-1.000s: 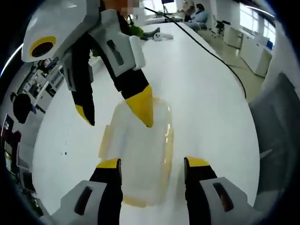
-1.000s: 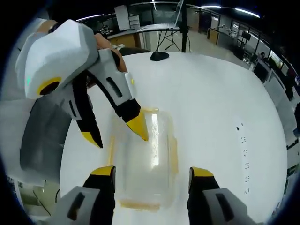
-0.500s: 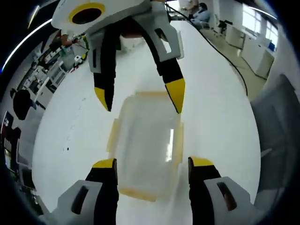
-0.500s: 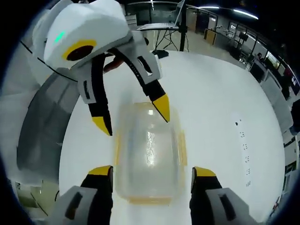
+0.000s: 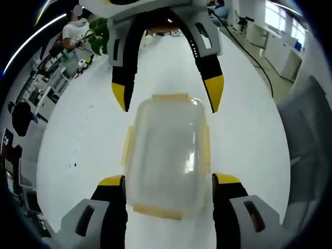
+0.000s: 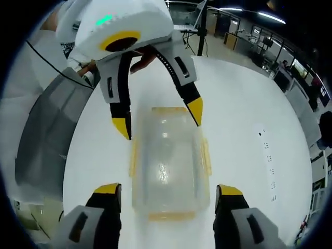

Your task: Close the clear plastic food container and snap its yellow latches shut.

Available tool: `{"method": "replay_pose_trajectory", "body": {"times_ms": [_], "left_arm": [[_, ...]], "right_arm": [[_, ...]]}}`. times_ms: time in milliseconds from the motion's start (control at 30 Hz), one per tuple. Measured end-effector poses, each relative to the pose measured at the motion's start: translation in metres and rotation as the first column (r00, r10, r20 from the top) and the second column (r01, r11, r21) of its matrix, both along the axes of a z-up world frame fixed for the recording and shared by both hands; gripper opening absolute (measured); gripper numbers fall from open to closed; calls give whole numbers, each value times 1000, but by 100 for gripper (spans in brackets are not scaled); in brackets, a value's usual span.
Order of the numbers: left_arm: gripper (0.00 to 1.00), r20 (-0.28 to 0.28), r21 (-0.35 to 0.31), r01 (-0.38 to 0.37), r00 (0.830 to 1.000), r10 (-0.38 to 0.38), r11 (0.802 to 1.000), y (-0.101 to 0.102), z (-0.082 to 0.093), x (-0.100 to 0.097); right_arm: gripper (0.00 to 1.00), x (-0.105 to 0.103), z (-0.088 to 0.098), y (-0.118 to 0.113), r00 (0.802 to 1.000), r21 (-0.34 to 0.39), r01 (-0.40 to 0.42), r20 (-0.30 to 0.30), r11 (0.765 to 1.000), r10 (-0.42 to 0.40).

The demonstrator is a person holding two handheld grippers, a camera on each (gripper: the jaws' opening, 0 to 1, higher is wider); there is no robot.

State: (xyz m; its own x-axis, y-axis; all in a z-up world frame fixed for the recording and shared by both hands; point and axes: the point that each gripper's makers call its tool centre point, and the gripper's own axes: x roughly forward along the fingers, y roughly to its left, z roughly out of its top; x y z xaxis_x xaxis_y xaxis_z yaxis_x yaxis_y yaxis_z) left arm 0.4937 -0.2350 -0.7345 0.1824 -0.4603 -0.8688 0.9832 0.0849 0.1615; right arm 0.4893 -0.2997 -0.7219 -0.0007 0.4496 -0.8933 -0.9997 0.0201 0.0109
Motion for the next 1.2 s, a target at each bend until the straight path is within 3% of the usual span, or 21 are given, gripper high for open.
{"method": "replay_pose_trajectory", "body": {"times_ms": [733, 1033, 1200], "left_arm": [[73, -11, 62, 36, 999, -35, 997, 2, -14, 6], [75, 4, 101, 62, 998, -62, 993, 7, -22, 7], [78, 11, 120, 75, 997, -77, 990, 7, -28, 7]], "right_arm": [[80, -2, -21, -1, 999, -2, 24, 41, 1000, -24], [80, 0, -32, -4, 998, -21, 26, 52, 999, -25], [79, 2, -39, -6, 996, -70, -2, 87, 998, 8]]}}
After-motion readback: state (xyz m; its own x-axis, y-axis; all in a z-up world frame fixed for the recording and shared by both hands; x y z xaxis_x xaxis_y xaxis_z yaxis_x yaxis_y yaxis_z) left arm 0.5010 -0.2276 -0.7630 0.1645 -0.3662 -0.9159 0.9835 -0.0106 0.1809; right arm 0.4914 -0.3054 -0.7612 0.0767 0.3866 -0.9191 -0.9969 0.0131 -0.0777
